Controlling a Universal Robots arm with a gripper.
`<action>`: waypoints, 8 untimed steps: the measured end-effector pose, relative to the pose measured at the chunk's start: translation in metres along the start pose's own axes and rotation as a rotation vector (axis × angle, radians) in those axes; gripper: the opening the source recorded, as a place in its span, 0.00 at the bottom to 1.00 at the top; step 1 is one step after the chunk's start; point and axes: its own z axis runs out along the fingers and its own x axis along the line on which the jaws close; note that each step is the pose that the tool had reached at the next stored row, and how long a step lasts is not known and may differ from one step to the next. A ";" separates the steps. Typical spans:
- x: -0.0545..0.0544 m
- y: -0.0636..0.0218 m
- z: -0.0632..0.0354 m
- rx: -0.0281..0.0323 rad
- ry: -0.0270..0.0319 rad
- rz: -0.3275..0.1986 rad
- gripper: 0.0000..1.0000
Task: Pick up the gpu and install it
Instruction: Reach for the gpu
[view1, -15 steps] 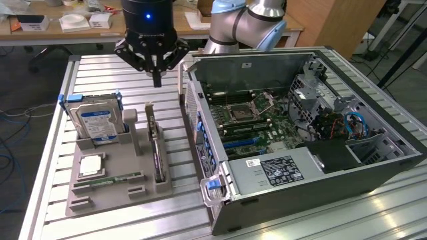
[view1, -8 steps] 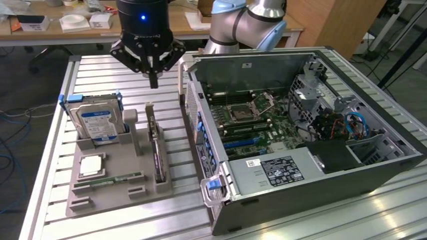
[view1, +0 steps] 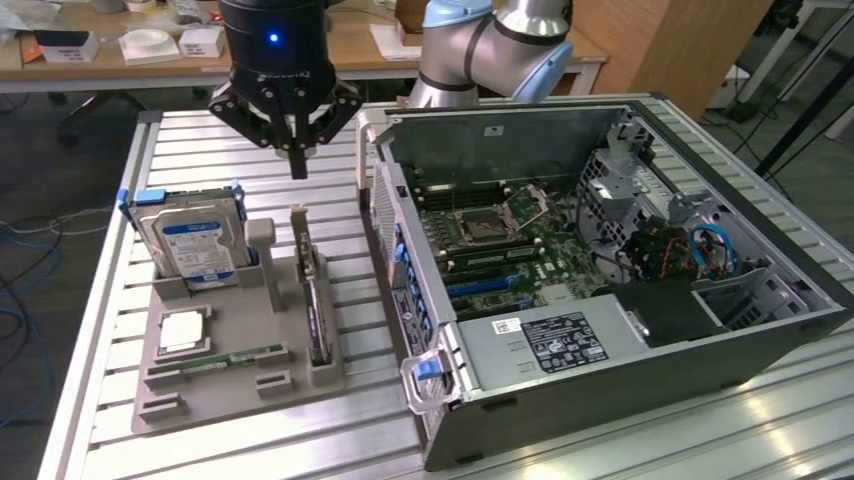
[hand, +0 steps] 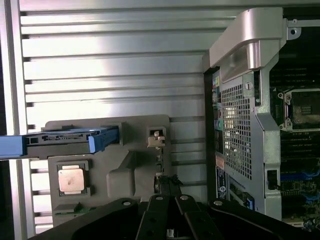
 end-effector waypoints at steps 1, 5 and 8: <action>0.001 -0.0001 0.0002 0.0000 0.0000 0.000 0.11; 0.006 -0.0005 0.0011 0.0000 0.0000 0.000 0.11; 0.009 -0.0008 0.0017 0.0000 0.0000 0.000 0.11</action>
